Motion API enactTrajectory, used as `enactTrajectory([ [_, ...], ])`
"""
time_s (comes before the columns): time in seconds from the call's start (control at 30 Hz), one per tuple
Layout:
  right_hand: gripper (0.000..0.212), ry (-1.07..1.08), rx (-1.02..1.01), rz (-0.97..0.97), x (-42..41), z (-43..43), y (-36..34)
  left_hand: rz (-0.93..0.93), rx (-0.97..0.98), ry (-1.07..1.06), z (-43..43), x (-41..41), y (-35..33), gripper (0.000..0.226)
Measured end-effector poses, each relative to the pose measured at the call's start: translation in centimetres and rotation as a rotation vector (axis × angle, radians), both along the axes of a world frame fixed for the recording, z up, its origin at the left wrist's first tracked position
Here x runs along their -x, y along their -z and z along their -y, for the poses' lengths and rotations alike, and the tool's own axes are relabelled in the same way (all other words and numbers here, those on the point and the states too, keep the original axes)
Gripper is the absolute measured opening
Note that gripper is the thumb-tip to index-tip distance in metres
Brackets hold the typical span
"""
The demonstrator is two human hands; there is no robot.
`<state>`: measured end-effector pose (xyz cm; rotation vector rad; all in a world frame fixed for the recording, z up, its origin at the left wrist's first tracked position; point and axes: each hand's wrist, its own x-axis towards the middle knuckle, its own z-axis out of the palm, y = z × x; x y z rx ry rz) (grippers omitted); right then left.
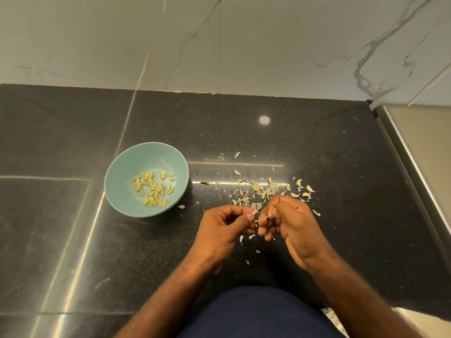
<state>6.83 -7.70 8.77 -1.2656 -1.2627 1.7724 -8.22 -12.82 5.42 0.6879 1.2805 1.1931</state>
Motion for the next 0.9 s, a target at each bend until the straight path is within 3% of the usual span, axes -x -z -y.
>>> enactTrajectory([
  [0.1,0.032,0.059,-0.077,0.178,-0.3,-0.4,0.4,0.022,-0.018,-0.018,0.0,-0.1,-0.3,0.009],
  [0.17,0.009,-0.021,-0.195,0.397,-0.5,-0.8,0.5,0.013,-0.034,-0.037,0.0,-0.1,-0.5,0.009],
  [0.23,0.029,-0.122,-0.250,0.506,-0.7,-0.9,0.4,-0.013,-0.044,-0.042,0.0,0.0,-0.6,0.010],
  [0.3,0.038,-0.173,-0.291,0.485,-0.9,-0.8,-0.2,-0.034,-0.047,-0.028,0.0,0.2,-0.5,0.010],
  [0.47,0.013,-0.211,-0.363,0.336,-0.8,-0.5,-0.8,-0.058,-0.047,0.057,0.2,0.5,-0.7,0.011],
  [0.67,0.014,-0.249,-0.344,0.311,-0.3,-0.5,0.0,-0.038,-0.053,0.079,0.4,0.8,-1.4,0.010],
  [0.73,0.013,-0.239,-0.369,0.342,-0.2,-0.3,0.2,-0.172,-0.084,0.119,0.5,0.8,-1.5,0.010],
  [0.83,0.012,-0.283,-0.377,0.398,0.2,-0.3,0.3,-0.633,-0.239,0.183,0.4,1.2,-1.2,0.011],
  [0.9,0.021,-0.301,-0.378,0.429,0.3,-0.4,0.5,-0.844,-0.323,0.245,0.2,1.5,-1.0,0.015],
])
